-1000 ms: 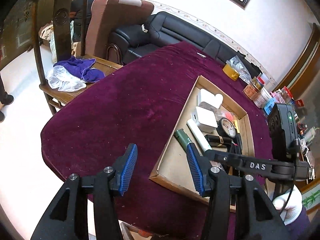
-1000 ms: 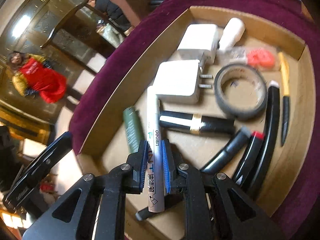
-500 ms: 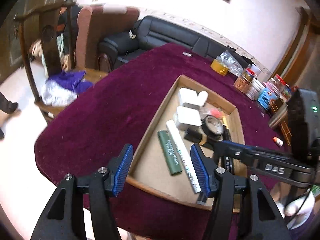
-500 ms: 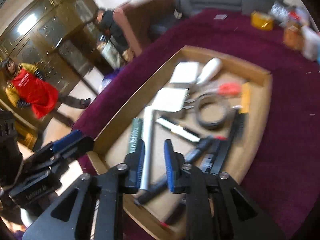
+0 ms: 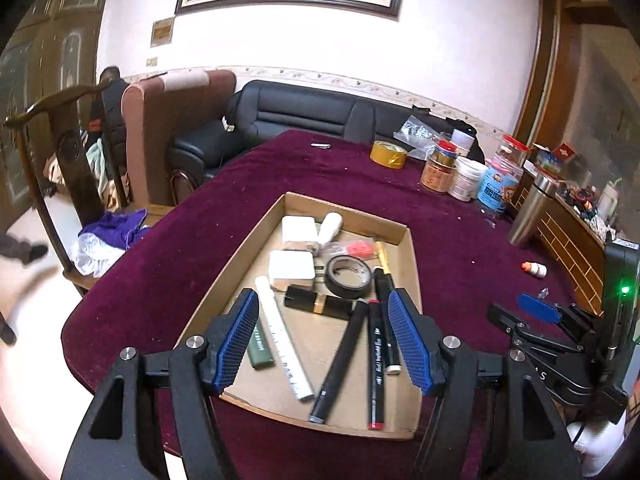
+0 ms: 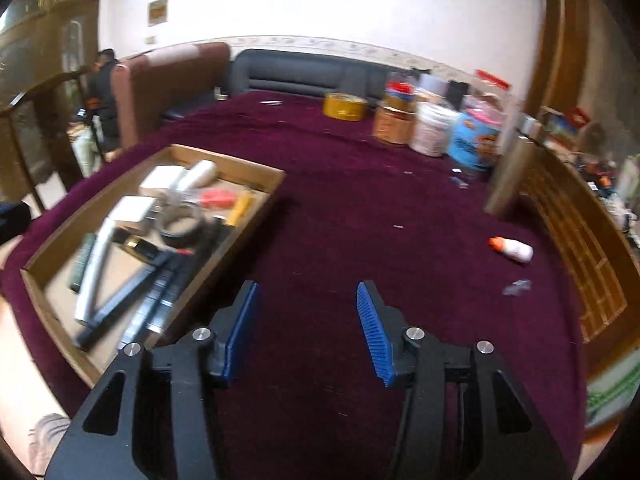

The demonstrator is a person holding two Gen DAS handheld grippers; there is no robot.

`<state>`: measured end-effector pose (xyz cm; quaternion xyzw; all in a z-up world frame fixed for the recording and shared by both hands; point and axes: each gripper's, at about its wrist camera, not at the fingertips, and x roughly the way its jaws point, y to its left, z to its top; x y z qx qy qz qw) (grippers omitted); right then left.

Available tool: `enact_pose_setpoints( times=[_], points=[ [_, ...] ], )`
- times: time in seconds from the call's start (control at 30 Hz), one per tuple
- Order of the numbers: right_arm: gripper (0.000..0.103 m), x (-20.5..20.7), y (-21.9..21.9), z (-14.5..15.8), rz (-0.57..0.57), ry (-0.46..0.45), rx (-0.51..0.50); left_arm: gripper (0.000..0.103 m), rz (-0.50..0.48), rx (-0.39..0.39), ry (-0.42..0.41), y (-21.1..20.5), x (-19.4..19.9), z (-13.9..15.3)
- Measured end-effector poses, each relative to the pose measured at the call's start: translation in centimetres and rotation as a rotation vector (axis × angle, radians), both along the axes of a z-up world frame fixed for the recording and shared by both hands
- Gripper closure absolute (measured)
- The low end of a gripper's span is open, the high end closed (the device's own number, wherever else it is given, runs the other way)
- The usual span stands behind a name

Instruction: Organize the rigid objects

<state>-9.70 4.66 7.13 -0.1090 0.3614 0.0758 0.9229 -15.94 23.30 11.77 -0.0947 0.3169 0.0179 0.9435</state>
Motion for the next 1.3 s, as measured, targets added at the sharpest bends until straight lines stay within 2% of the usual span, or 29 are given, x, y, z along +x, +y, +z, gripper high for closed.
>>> enact_pose_setpoints(
  times=[0.23, 0.33, 0.6, 1.03, 1.17, 1.3],
  points=[
    [0.053, -1.9, -1.4, 0.3, -0.021, -0.052, -0.078, 0.041, -0.025, 0.030, 0.000, -2.8, -0.5, 0.7],
    [0.046, -2.3, -1.8, 0.4, -0.018, -0.056, -0.073, 0.041, -0.039, 0.045, -0.006, -4.0, -0.7, 1.1],
    [0.046, -2.7, -3.3, 0.3, -0.038, -0.049, -0.062, 0.041, -0.062, 0.068, -0.007, -6.0, -1.1, 1.4],
    [0.046, -2.1, -3.4, -0.7, -0.050, -0.008, -0.090, 0.041, -0.052, 0.069, 0.007, -6.2, -0.9, 0.8],
    [0.039, -1.9, -3.2, -1.0, -0.050, 0.000, -0.098, 0.041, -0.046, 0.066, 0.009, -6.0, -0.9, 0.6],
    [0.038, -1.9, -2.9, -1.1, -0.044, 0.003, -0.108, 0.041, -0.038, 0.062, 0.010, -5.7, -0.8, 0.4]
  ],
)
